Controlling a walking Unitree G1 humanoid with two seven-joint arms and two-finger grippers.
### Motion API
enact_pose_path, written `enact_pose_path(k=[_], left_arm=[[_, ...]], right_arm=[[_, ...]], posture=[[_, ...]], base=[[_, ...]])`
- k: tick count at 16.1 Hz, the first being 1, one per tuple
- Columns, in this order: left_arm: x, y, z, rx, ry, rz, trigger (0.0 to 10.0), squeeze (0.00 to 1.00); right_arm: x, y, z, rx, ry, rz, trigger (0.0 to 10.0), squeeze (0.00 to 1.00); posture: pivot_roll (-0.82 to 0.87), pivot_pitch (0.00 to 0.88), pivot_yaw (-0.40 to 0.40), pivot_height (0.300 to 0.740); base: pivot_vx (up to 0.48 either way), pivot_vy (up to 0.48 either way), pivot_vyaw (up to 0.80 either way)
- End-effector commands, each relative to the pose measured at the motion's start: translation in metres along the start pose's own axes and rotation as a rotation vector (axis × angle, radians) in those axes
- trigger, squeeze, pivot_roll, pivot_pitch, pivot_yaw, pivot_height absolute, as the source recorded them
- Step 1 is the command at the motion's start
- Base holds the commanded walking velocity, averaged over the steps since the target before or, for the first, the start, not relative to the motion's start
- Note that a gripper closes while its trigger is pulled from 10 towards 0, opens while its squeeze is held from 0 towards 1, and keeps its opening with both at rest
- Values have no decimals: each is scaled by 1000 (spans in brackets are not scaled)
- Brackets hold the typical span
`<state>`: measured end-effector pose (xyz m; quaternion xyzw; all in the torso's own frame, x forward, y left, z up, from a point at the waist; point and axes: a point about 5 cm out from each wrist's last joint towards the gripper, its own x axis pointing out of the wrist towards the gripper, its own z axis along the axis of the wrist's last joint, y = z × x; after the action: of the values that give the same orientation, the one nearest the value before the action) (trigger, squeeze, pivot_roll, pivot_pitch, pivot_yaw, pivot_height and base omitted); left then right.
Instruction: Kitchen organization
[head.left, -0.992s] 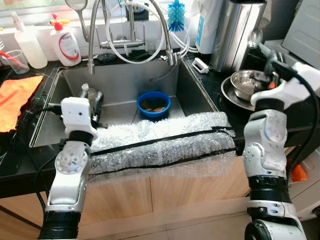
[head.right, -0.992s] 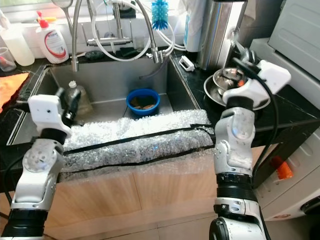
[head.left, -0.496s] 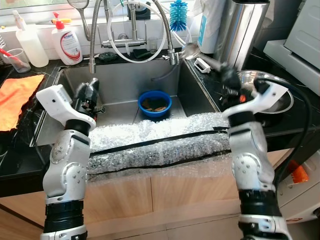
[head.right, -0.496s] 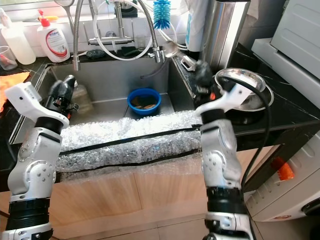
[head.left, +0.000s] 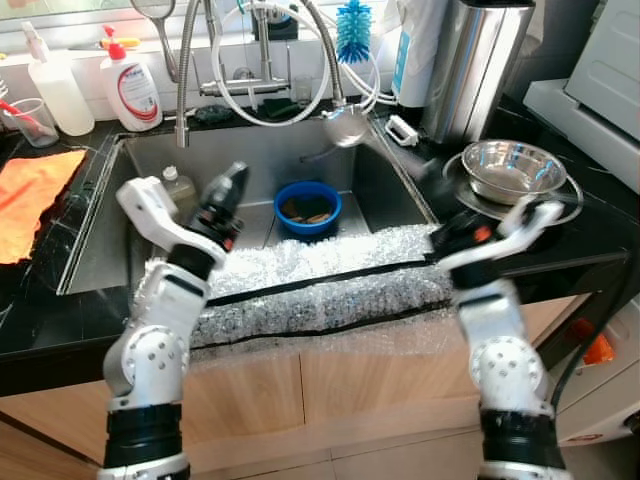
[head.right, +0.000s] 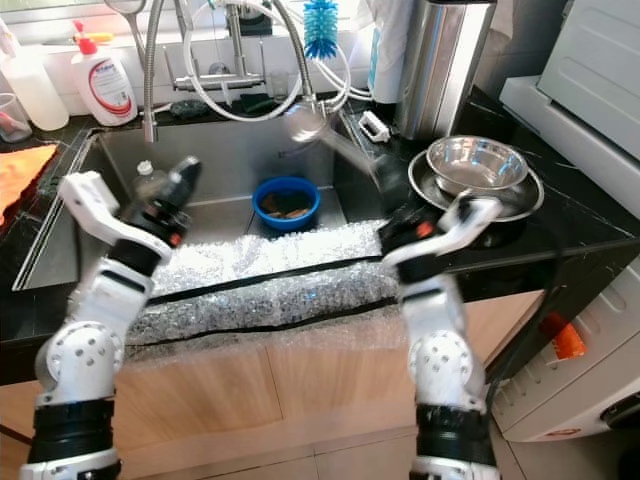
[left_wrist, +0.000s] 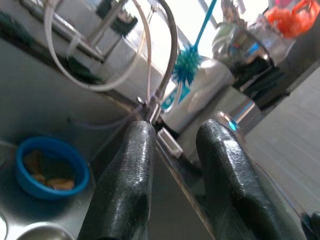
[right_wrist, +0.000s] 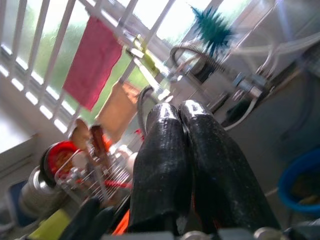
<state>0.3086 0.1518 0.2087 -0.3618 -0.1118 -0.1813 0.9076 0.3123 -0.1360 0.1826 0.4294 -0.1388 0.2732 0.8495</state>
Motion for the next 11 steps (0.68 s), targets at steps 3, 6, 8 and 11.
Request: enact_pose_path(k=[3,6,8,11], left_arm=[[-3,-8,-5,-26,27,-43,10000,0],[-2,-12,-7,-50,19,-67,10000,988],[-2,-18,-12,-61,42,-105,10000,1000],[-4,-27,-16,-83,61,-153,10000,0]], right_arm=[[2,21,-17,34,88,128,10000,0],[3,28,-31,60,144,165,10000,0],[4,31,-37,72,166,178,10000,0],[4,33,-38,72,176,189,10000,0]], posture=[[12,0,10,740],[12,0,8,740],[13,0,6,740],[14,0,3,740]], base=[[0,0,0],[0,0,0],[0,0,0],[0,0,0]])
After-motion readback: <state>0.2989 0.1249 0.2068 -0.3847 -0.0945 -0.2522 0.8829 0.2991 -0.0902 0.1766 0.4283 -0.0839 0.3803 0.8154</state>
